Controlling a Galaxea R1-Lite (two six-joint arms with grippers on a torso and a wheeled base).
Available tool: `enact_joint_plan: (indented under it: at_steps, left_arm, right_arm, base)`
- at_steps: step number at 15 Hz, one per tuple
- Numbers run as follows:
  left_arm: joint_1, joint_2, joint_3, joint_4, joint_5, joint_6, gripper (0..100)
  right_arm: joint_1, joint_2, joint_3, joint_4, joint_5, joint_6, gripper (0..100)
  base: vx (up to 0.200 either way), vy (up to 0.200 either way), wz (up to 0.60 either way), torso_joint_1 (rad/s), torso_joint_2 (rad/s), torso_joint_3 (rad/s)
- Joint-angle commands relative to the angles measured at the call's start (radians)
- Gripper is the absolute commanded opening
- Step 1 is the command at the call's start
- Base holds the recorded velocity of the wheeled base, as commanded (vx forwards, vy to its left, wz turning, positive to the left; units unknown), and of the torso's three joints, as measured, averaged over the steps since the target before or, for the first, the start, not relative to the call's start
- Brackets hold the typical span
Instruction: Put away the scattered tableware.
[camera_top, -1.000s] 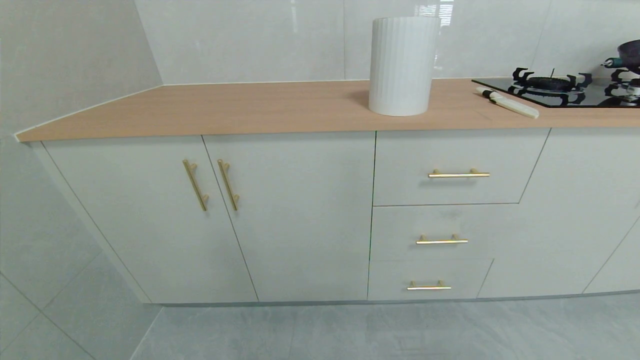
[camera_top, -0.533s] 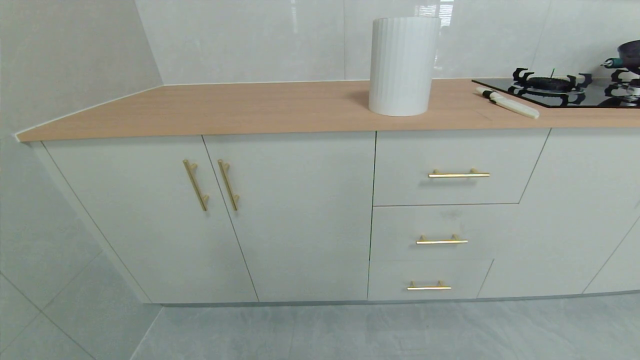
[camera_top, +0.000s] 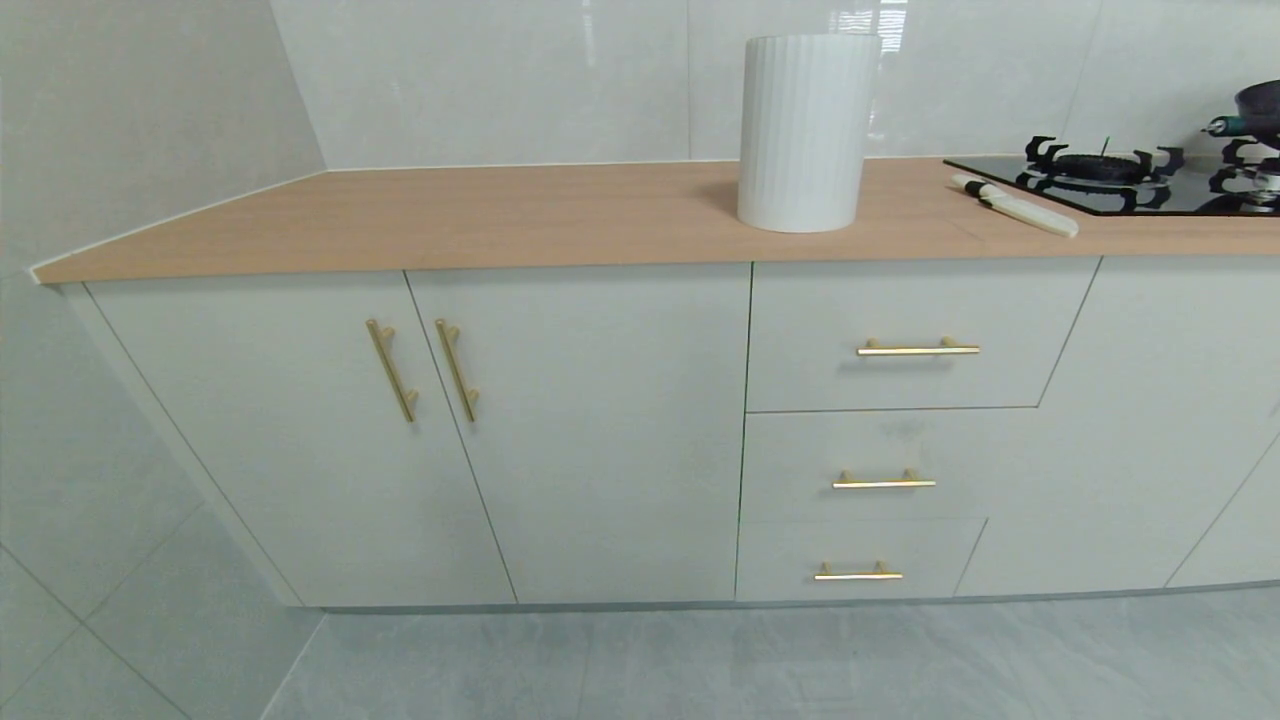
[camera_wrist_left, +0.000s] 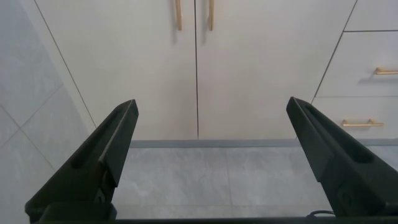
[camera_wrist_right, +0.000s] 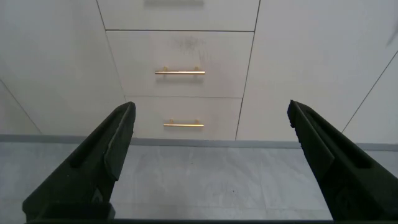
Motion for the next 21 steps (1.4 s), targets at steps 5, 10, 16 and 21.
enact_joint_plan:
  at_steps: [5, 10, 16, 21]
  left_arm:
    - [0.0, 0.0, 0.001, 0.0, -0.003, 0.003, 100]
    - [0.0, 0.002, 0.0, 0.0, 0.002, -0.003, 100]
    - [0.0, 0.002, 0.0, 0.0, 0.002, -0.005, 100]
    - [0.0, 0.002, 0.0, 0.0, 0.002, -0.005, 100]
  right_arm:
    - [0.001, 0.002, 0.0, 0.001, -0.001, 0.011, 100]
    - [0.001, 0.002, 0.0, 0.001, -0.001, 0.011, 100]
    - [0.001, 0.002, 0.0, 0.001, -0.001, 0.011, 100]
    - [0.001, 0.002, 0.0, 0.001, 0.001, 0.011, 100]
  base:
    - [0.0, 0.0, 0.0, 0.0, 0.0, 0.0]
    - [0.04, 0.0, 0.0, 0.0, 0.0, 0.0]
    - [0.2, 0.0, 0.0, 0.002, 0.0, 0.0]
    - [0.08, 0.0, 0.0, 0.001, 0.0, 0.001]
